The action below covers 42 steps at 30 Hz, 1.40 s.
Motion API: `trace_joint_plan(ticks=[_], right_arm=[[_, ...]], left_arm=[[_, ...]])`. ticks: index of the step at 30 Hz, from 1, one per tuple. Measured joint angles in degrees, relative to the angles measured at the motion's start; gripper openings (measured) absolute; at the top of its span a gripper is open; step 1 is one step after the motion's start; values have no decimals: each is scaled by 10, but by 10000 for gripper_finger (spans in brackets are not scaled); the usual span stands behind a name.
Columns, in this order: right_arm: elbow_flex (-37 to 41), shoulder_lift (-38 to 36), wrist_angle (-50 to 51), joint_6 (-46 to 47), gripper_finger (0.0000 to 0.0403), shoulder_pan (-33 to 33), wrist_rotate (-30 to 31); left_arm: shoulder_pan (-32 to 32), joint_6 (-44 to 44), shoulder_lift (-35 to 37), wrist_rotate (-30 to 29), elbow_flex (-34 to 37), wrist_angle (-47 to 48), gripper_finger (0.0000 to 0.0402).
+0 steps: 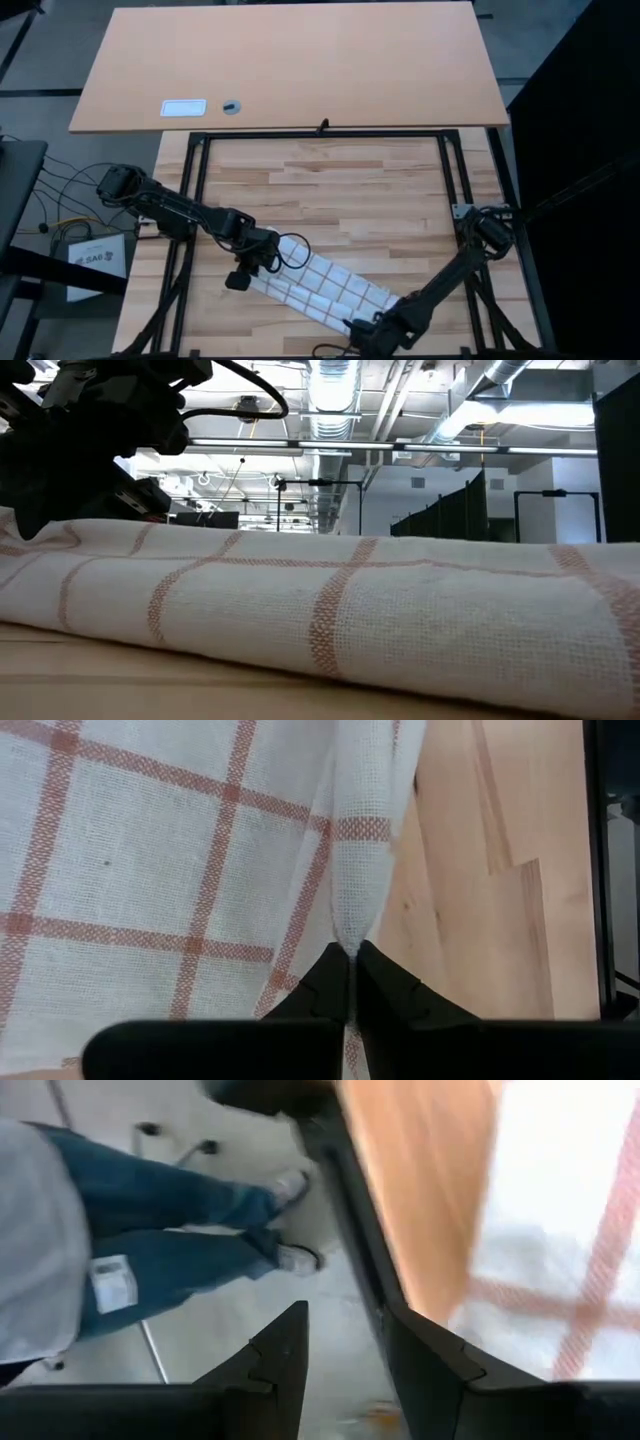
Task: Roll towel
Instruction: Roll the white checkered towel
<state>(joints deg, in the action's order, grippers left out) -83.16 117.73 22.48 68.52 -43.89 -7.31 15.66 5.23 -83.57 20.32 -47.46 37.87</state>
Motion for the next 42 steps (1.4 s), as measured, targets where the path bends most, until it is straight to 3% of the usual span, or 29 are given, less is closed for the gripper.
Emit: trace_joint_plan(ticks=[15, 19, 28, 32, 35, 39, 42], right_arm=[[2, 30, 27, -45, 118, 32, -13], [-1, 41, 39, -30, 118, 14, -26], [1, 16, 184, 70, 118, -72, -45], [0, 8, 190, 105, 118, -95, -52], [-26, -3, 171, 101, 118, -81, 19], [-60, -6, 216, 56, 118, -45, 125], [-65, -4, 255, 10, 118, -17, 148]], left_arm=[[0, 0, 0, -2, 0, -1, 0], [0, 0, 0, -2, 0, -1, 0], [8, -3, 0, -2, 0, 2, 0], [9, 0, 0, -2, 0, 1, 0], [9, 5, 0, -2, 0, 1, 0], [9, 11, 0, -2, -6, 4, 0], [9, 13, 0, -2, -6, 4, 0]])
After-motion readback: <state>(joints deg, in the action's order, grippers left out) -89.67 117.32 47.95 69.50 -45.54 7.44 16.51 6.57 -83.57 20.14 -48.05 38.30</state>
